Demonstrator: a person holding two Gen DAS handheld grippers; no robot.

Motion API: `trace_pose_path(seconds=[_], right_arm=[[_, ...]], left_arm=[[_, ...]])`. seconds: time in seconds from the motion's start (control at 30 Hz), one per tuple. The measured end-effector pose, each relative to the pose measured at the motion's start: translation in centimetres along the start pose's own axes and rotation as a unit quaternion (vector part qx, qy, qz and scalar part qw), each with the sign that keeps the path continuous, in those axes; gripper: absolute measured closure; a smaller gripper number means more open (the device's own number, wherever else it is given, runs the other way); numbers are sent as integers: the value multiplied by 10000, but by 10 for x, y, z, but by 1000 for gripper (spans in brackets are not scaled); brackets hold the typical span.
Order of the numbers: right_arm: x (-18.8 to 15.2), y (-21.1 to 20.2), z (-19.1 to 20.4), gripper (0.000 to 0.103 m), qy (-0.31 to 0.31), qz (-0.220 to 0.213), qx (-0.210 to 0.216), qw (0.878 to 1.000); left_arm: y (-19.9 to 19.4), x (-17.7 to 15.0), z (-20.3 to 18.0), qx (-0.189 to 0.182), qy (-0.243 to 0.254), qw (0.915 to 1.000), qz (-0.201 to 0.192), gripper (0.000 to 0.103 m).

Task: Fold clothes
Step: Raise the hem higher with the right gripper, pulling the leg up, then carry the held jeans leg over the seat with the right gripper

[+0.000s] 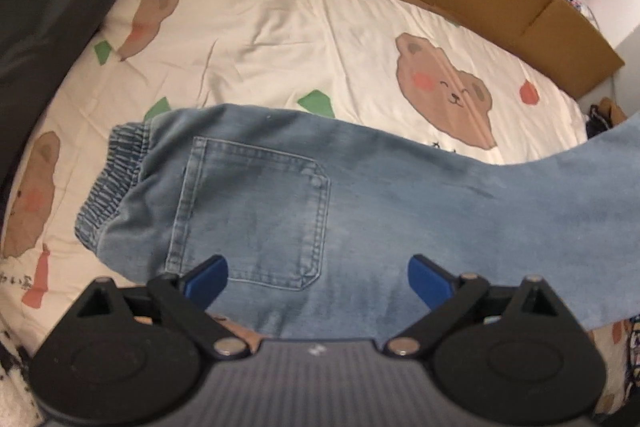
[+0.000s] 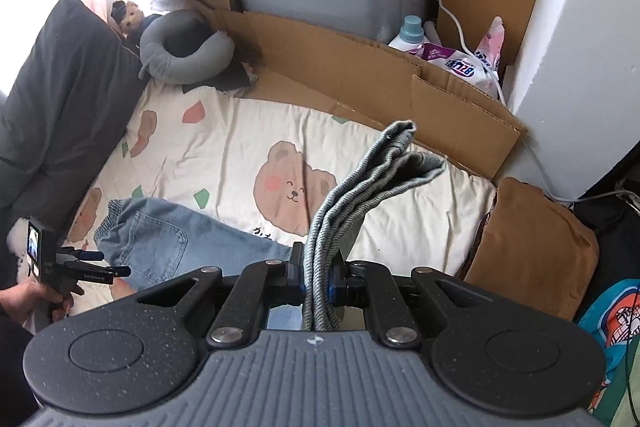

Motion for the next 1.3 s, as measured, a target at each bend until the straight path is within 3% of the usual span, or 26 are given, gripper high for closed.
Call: trace_pose_path(seconds=[0.43, 1.3], right_arm=[[18, 28, 74, 94, -462, 394, -6, 9982], [2, 122, 157, 94, 104, 580, 1130, 9918]], left_arm=[[13, -2, 23, -273, -276, 9990, -222, 5], [21, -18, 38, -453, -634, 9967, -213, 5]])
Point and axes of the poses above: each gripper's, at about its wrist camera, not at the fingertips, and y roughly the way its jaws point, z to its left, x to its top, the point moved 5 cm from there along y, roughly the way its jaws point, and after that the axes turned 9 degrees about x, right-handed, at the moved point
